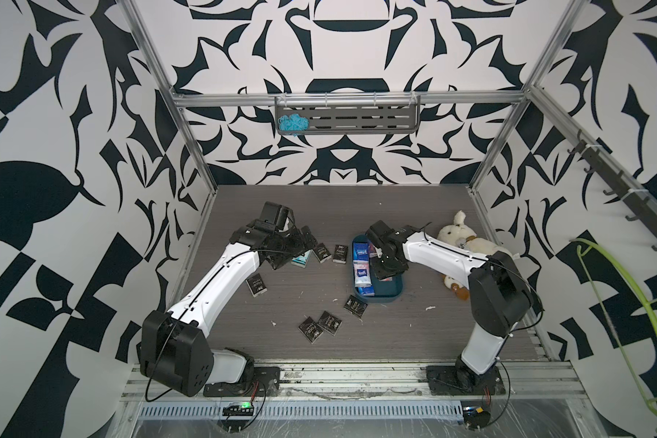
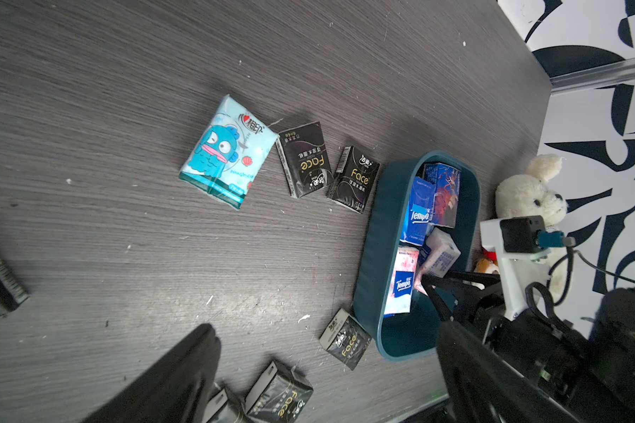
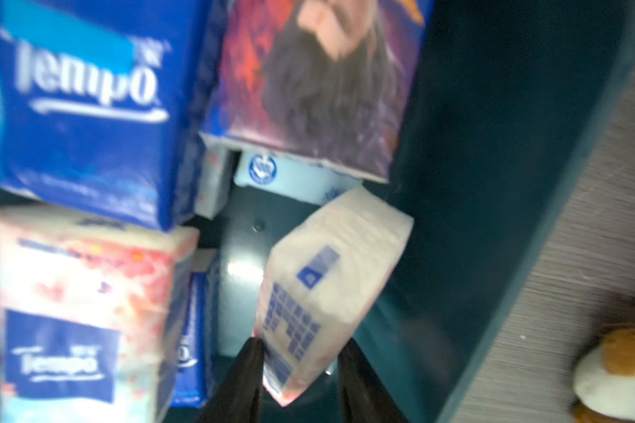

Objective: Put the pocket tissues into the storage box
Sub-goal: Place the pocket tissues in the storage box.

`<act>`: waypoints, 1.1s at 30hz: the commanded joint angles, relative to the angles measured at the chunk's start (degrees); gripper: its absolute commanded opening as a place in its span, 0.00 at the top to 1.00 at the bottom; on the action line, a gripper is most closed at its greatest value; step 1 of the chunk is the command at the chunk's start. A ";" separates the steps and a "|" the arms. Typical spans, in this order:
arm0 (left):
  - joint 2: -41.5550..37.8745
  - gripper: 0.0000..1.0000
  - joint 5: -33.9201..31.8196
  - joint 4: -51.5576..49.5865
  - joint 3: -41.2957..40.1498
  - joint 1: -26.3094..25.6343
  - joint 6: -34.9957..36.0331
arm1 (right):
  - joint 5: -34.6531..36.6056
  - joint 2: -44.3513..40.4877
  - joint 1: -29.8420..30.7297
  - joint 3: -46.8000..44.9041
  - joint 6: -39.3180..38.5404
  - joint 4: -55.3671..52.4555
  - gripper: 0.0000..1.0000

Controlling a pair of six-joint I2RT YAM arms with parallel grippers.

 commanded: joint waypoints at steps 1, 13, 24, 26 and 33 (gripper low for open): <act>-0.32 0.01 -0.36 -0.06 -0.19 0.11 0.15 | 2.19 -2.40 0.06 1.87 0.17 -5.06 0.63; 3.51 0.01 -0.61 -1.00 2.57 0.08 2.73 | -6.50 1.32 -0.03 5.44 1.58 1.11 0.55; 3.31 0.01 -0.86 0.36 -0.32 0.05 2.27 | 0.85 -1.23 -0.04 1.97 6.06 -3.63 0.78; 3.18 0.01 -1.31 -0.07 -0.47 0.05 2.56 | 1.41 -1.53 -0.07 1.48 6.08 -4.15 0.79; 3.06 0.01 -2.82 -1.14 -0.29 0.06 3.27 | 3.08 0.13 -0.02 0.05 4.77 -2.82 0.81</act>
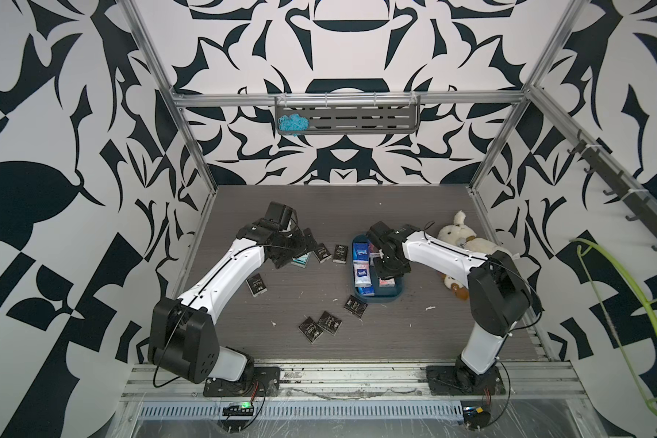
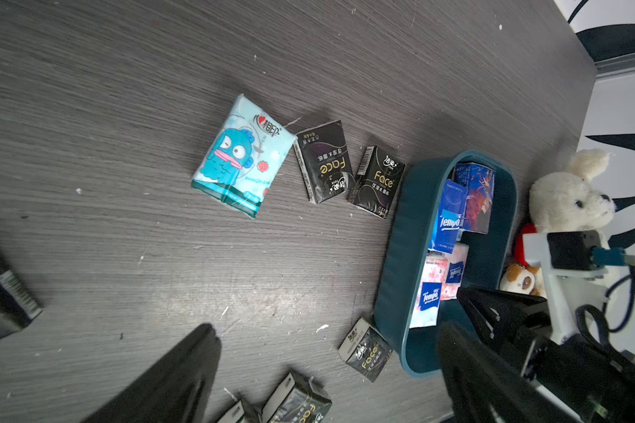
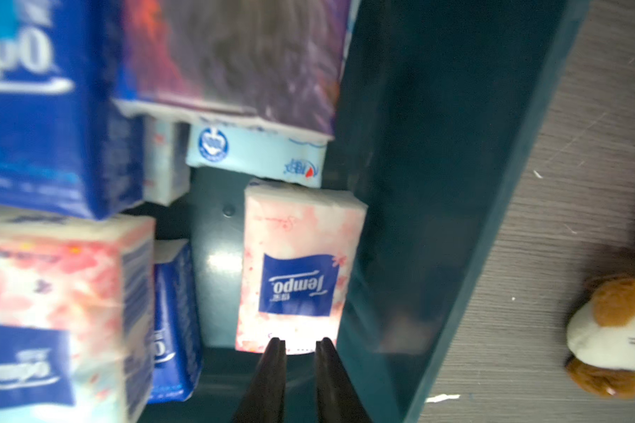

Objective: Put the pocket tissues into the storage box
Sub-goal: Place the pocket tissues in the storage box, then pick up the pocket tissues from the center of the board.

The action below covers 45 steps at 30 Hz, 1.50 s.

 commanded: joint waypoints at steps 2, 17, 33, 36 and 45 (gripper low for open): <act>-0.79 0.01 -1.81 -1.71 -0.57 0.09 1.39 | 1.26 0.98 -0.07 -0.33 -0.85 0.77 0.83; 6.10 0.01 -5.94 -2.37 0.23 0.04 6.03 | -9.84 4.12 0.02 2.46 1.16 10.92 0.84; 19.06 0.01 -20.99 -7.88 9.04 -9.36 17.89 | -3.18 -13.49 -0.56 -3.53 1.46 7.43 0.69; 21.38 0.01 -23.96 -9.19 10.35 -9.54 20.21 | -2.66 -15.90 -0.73 -4.62 1.92 6.41 0.62; 28.05 0.01 -24.06 -9.53 15.94 -6.65 28.04 | -0.25 -20.73 -1.36 -7.95 4.10 4.13 0.41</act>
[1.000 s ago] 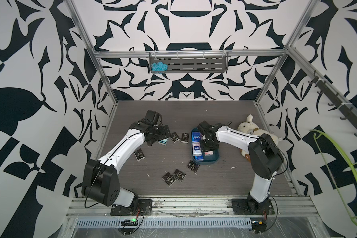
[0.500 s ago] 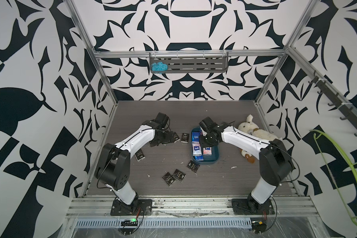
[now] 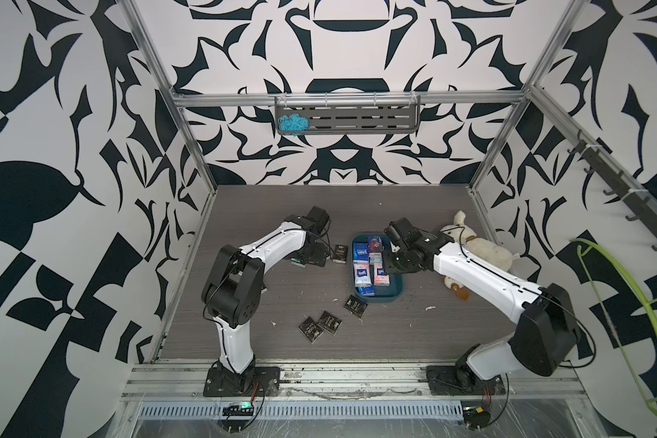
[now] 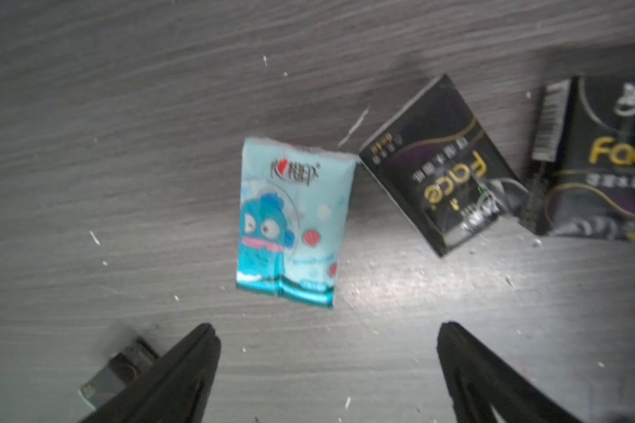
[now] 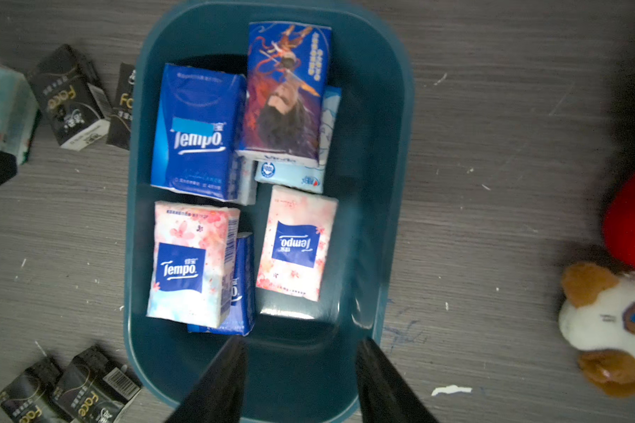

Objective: Put the pocket tissues into the storage box
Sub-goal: Pick up the pocket tissues from the center of the board, then place the pocket tissues in the storage box.

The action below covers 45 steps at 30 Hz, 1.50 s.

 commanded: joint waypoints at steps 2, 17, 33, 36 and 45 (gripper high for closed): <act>4.13 0.03 1.57 -1.69 3.77 2.26 4.54 | 2.22 -3.78 -1.23 -1.99 1.89 -1.91 0.37; 11.76 0.26 7.83 -0.85 8.20 6.48 7.69 | 0.74 -8.84 -8.79 -5.71 2.05 -2.75 0.35; 4.48 0.56 10.36 -5.53 7.80 6.41 -1.44 | -2.34 -6.54 -11.82 -5.03 -1.44 -1.30 0.36; -0.71 0.56 11.60 -5.66 5.03 5.05 -7.82 | -2.71 -6.59 -12.35 -5.80 -1.81 -0.99 0.36; -11.11 0.54 8.69 -8.03 3.58 -9.03 -25.44 | -1.94 -7.35 -13.75 -8.61 -2.86 -0.88 0.35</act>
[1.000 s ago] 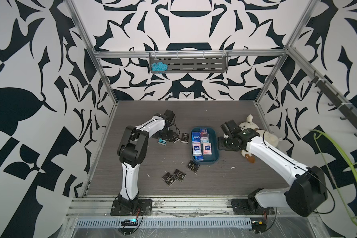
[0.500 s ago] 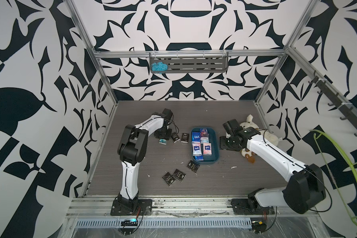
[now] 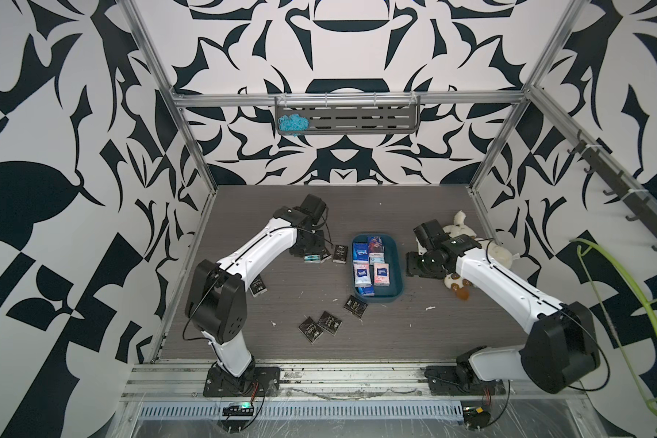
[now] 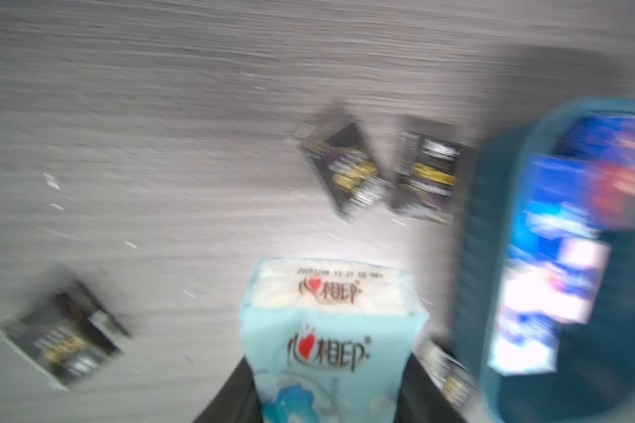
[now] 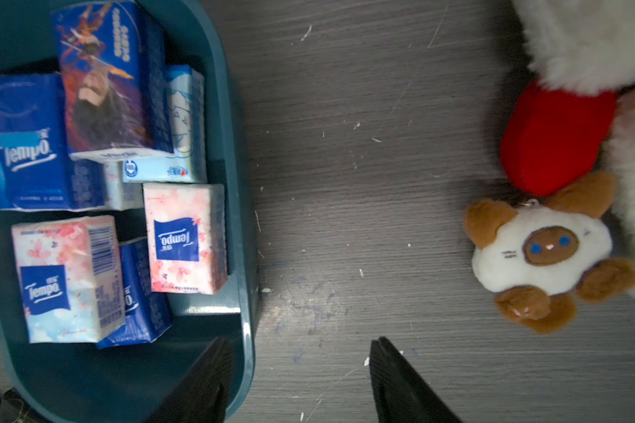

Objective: Put the pocket tissues into the storage box
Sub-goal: Place the pocket tissues in the storage box.

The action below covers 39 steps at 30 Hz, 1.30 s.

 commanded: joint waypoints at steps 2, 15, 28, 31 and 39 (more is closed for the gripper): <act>-0.24 0.53 -1.56 -3.35 2.07 -8.36 -11.11 | 0.69 -1.74 -0.87 -1.66 -0.38 0.17 0.34; 15.61 0.51 -5.88 2.84 18.45 -24.15 -24.00 | 0.42 -7.77 -2.56 -6.16 -0.36 0.52 0.33; 30.27 0.52 -8.57 -4.60 33.37 -24.81 -20.90 | -0.27 -13.22 -3.66 -7.66 -1.45 -0.13 0.33; 31.25 0.52 -8.72 -4.66 33.63 -24.85 -19.85 | -0.73 -12.96 -3.70 -6.96 -1.91 -0.40 0.33; 34.31 0.51 -7.36 -3.80 34.25 -24.89 -17.39 | -0.81 -13.43 -3.70 -6.29 -2.66 -1.51 0.33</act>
